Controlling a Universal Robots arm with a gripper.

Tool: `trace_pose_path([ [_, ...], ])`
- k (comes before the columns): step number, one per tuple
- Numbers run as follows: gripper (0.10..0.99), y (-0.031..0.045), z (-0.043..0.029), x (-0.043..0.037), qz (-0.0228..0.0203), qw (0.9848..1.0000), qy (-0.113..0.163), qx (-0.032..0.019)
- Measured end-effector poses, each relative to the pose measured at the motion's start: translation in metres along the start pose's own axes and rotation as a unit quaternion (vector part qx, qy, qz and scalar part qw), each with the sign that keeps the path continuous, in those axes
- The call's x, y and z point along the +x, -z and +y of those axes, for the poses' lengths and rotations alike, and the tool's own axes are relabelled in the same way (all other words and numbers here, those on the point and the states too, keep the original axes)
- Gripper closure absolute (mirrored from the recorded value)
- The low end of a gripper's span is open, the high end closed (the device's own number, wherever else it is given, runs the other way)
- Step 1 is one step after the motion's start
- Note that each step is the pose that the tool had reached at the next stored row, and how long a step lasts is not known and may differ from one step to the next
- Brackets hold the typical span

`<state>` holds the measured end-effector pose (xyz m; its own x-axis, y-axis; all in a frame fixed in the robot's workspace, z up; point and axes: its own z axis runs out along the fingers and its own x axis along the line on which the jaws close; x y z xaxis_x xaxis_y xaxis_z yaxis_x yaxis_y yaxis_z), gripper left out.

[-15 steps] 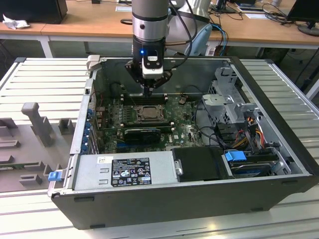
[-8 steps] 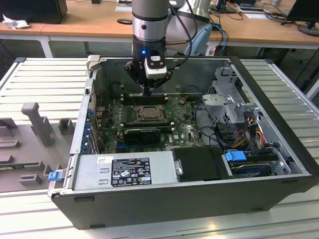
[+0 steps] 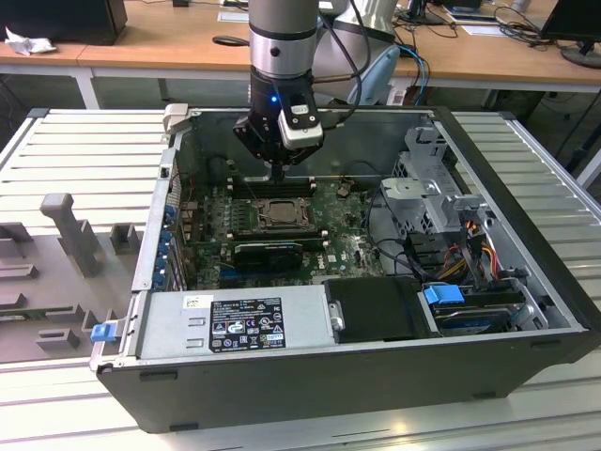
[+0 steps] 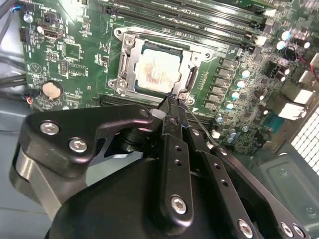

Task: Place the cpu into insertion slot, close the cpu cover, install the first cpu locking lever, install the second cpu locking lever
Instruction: 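Install the first cpu locking lever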

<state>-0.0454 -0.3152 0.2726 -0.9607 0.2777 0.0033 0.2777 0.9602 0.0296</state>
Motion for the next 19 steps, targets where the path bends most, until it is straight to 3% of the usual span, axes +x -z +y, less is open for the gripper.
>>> trace_pose_path([
  [9,0.98,0.0,0.0,0.0,0.0012,0.9992,0.04,0.0001],
  [15,0.98,0.0,0.0,0.0,0.0021,0.9976,0.07,0.0002],
  [19,0.98,0.0,0.0,0.0,0.0028,0.9956,0.094,0.0003],
])
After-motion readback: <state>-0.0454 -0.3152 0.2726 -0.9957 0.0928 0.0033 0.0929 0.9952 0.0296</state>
